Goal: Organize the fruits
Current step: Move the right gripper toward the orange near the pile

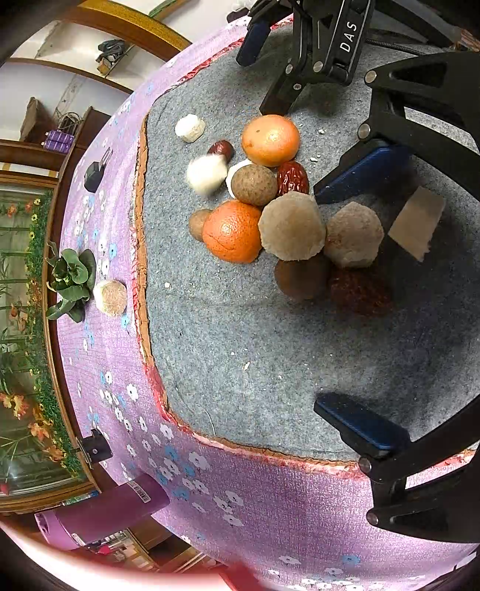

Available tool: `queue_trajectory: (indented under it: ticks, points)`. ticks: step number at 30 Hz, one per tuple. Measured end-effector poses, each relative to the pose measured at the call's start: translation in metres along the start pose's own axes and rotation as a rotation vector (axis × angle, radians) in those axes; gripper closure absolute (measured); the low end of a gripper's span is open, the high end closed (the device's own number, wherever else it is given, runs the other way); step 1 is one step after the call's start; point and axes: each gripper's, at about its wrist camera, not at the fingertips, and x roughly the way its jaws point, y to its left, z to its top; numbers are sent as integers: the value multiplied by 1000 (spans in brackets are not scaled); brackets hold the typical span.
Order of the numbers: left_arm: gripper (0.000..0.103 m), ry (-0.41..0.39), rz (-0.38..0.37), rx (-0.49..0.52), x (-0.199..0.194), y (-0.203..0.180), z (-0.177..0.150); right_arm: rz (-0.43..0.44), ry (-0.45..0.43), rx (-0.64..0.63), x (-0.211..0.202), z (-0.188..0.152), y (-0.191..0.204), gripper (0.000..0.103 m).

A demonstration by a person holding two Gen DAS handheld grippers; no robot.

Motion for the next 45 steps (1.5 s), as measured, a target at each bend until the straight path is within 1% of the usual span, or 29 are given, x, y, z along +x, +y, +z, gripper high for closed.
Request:
queue_trajectory:
  ticks: [10,14,31,37,39,42,43,45]
  points:
    - [0,0,0,-1,0,-1,0,3,3,0,0,0,2,2]
    - [0,-1,1,0,-1,-1,-5,2,-1,-2,1,1,0,2]
    - [0,5,5,0,-2,1,-2,5,0,-7,2,1,0,1]
    - [0,4,1,-4,-2,0,-2,58,12,-62,1,1,-1,0]
    - [0,4,3,-3,-2,0,-2,84,41,-79,-1,2,-3,0]
    - [0,3,3,-3,-2,0,-2,142,40,-29,-7,5,-11,0]
    - [0,4,2,-3,0,-1,1,176,27,17,-12,5,-16,0]
    - [0,5,2,-3,0,-1,1,226,-14,66,-20,6,-20,0]
